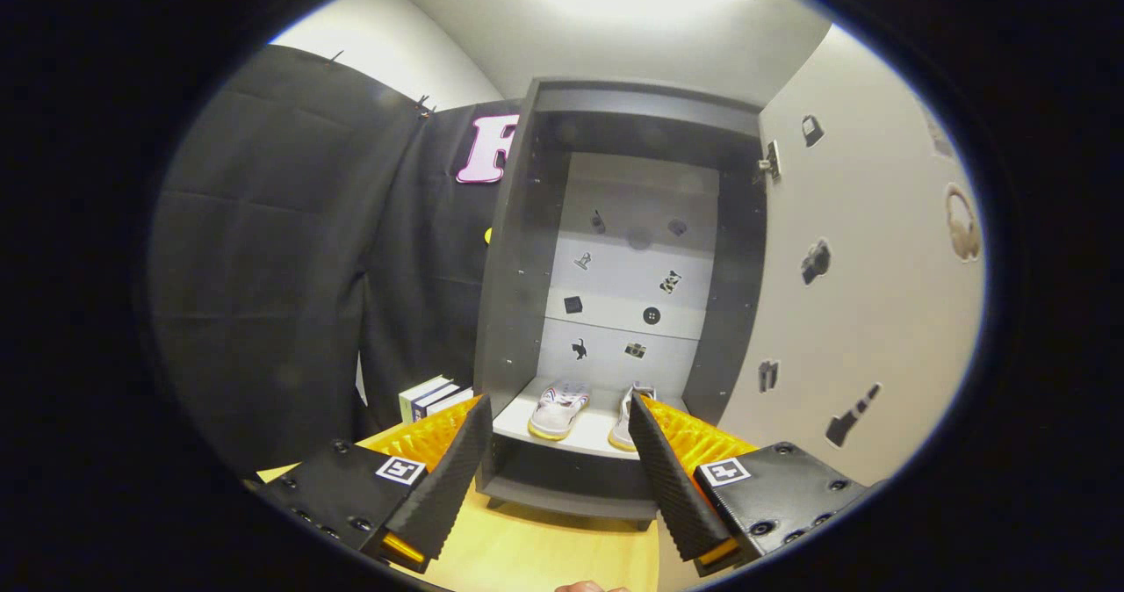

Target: Open the shoe cabinet door, grab the shoes and put them into the shoe cabinet, then close the shoe cabinet door.

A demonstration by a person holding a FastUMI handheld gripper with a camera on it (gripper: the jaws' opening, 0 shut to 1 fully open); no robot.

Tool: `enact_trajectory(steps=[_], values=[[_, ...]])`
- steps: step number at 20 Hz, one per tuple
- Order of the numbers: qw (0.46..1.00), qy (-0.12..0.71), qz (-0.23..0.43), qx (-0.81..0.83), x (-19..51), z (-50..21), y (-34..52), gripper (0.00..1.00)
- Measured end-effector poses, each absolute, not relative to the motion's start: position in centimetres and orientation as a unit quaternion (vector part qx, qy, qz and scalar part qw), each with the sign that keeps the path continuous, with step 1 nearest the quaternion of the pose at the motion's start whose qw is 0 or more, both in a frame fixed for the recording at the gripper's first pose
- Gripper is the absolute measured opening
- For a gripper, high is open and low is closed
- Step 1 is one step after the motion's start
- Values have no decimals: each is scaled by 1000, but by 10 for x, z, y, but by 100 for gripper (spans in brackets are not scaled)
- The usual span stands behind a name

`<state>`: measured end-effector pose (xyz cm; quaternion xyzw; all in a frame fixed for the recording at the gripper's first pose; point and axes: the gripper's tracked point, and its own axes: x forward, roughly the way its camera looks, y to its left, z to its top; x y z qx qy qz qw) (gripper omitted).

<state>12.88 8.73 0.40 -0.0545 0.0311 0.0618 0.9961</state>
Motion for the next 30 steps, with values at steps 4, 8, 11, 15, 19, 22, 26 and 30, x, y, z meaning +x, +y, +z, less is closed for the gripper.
enact_trajectory(steps=[4,8,11,15,19,22,26,30], values=[[996,52,60,-26,71,-9,73,98],[999,-7,32,9,13,21,34,98],[1000,0,-23,-17,-21,24,-21,97],[997,21,-70,17,-46,22,-77,97],[995,18,-90,26,-52,19,-146,97],[995,25,-86,32,-46,13,-198,97],[996,25,-71,50,-16,5,-252,97],[997,44,-31,53,18,-15,-276,98]])
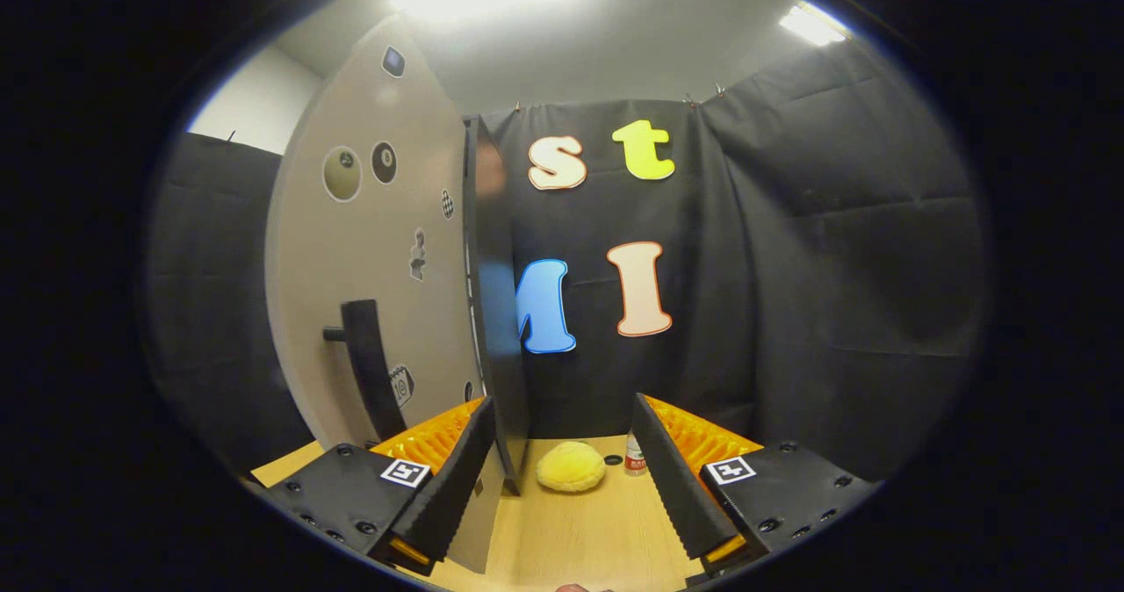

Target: Open the shoe cabinet door, grab the shoes and put them into the shoe cabinet, then close the shoe cabinet door.

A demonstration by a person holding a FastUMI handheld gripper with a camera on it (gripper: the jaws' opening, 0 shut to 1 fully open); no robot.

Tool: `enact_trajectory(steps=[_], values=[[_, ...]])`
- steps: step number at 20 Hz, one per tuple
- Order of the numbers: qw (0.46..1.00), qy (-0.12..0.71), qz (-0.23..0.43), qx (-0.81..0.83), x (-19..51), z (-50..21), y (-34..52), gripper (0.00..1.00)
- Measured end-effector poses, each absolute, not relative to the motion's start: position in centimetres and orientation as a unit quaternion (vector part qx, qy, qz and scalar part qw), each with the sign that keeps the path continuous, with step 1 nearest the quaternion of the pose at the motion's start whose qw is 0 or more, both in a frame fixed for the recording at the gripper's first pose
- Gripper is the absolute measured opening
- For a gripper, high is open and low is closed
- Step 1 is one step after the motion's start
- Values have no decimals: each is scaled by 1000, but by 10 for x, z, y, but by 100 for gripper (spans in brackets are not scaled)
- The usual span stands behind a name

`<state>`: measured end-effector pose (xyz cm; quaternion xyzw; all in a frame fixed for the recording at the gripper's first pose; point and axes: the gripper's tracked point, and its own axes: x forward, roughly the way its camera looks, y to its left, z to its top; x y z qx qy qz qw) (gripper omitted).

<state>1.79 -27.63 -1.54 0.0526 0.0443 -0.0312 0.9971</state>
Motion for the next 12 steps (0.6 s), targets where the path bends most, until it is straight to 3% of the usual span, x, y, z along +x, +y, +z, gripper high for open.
enact_trajectory(steps=[12], values=[[995,76,15,56,52,-36,-227,97]])
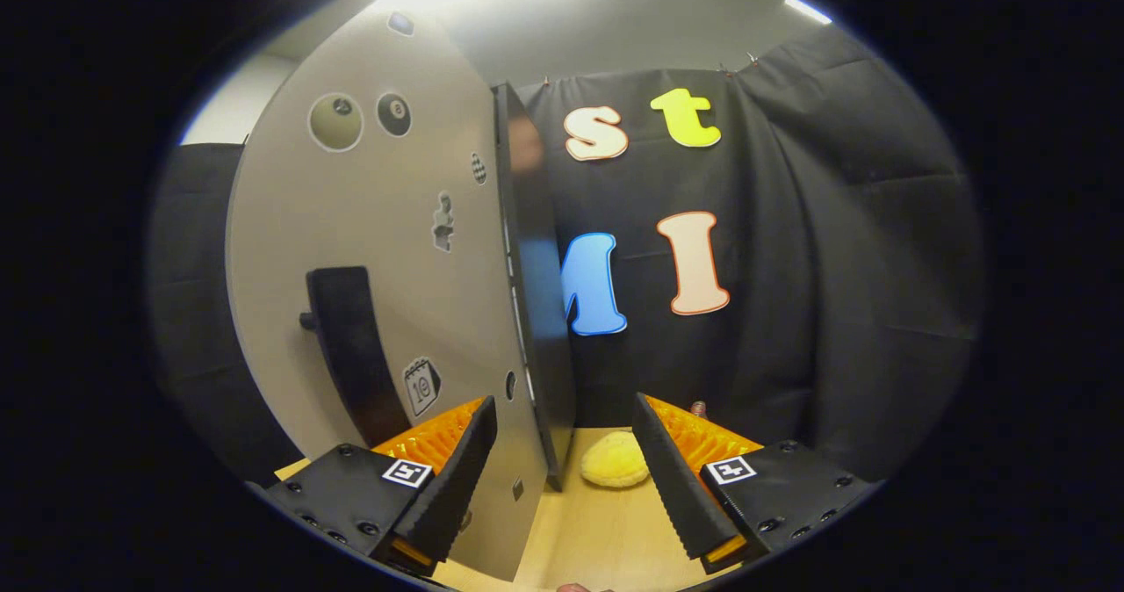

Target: Open the shoe cabinet door, grab the shoes and put them into the shoe cabinet, then close the shoe cabinet door.

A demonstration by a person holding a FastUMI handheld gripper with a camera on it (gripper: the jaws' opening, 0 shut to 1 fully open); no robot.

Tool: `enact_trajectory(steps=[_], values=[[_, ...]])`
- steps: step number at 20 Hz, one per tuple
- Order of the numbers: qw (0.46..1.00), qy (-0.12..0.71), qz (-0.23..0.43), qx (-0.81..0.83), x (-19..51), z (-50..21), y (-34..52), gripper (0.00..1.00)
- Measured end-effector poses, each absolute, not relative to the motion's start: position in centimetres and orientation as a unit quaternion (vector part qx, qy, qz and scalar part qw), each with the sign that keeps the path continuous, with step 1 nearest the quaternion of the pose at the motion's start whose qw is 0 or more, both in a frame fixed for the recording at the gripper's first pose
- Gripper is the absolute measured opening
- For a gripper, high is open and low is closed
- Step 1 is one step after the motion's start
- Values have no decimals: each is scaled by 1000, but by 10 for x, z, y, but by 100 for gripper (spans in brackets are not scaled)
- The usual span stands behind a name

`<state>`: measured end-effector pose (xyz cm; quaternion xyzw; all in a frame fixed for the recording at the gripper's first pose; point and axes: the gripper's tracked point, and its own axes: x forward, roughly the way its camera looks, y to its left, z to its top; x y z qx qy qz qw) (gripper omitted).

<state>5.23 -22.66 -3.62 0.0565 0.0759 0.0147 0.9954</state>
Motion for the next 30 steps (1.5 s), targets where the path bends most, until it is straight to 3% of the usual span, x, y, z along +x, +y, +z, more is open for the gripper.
enact_trajectory(steps=[14,24,30], values=[[993,84,-71,44,41,-31,-143,93],[994,90,-57,33,87,-22,-23,93],[998,10,-13,-58,157,8,55,93]])
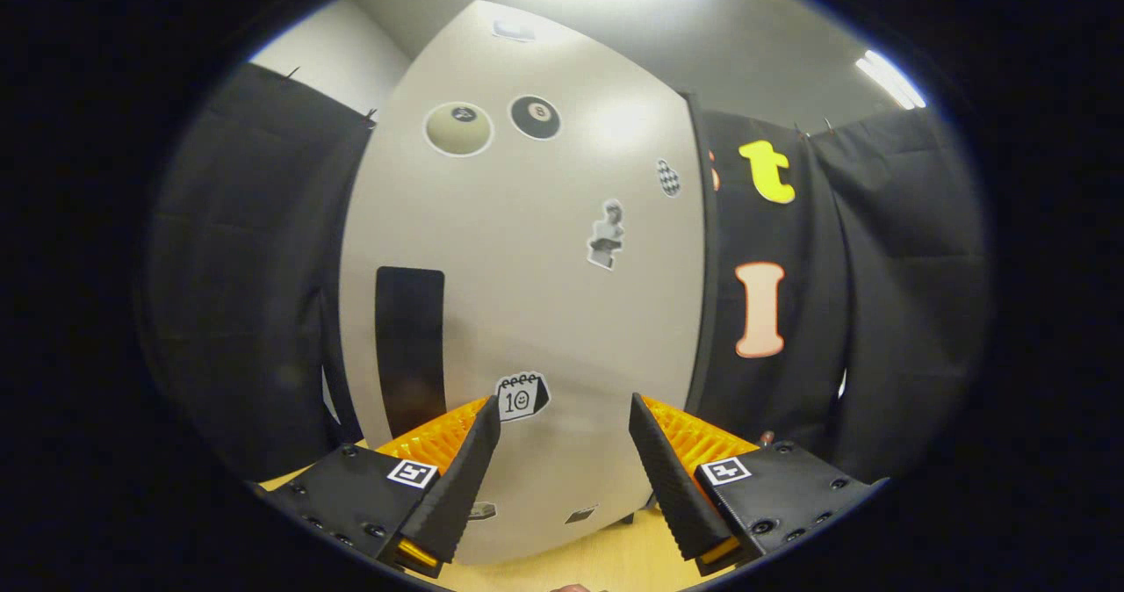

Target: Open the shoe cabinet door, grab the shoes and put them into the shoe cabinet, then close the shoe cabinet door.

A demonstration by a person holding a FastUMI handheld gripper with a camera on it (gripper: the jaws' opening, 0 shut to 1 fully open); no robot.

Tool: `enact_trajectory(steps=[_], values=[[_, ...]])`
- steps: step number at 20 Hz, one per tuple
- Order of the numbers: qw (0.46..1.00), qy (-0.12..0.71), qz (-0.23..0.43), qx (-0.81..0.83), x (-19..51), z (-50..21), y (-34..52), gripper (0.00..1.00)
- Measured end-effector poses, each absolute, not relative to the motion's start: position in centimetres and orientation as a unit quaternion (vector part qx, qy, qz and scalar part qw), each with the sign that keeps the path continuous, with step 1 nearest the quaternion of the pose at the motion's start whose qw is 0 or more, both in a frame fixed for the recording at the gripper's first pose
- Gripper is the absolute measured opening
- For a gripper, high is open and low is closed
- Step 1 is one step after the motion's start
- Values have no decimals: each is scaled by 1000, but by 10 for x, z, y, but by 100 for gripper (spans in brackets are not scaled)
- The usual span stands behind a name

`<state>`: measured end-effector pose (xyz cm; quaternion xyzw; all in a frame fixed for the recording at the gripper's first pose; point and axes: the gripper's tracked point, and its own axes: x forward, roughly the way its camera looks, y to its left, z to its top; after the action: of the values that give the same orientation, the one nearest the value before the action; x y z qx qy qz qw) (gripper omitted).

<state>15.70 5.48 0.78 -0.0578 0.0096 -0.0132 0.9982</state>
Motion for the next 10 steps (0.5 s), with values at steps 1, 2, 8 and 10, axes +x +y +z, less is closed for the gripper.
enact_trajectory(steps=[1,2,8,10], values=[[998,13,-9,-65,162,4,65,93],[998,18,5,-63,163,-3,77,93],[999,24,29,-27,151,0,79,96],[999,35,25,-11,140,-4,69,96]])
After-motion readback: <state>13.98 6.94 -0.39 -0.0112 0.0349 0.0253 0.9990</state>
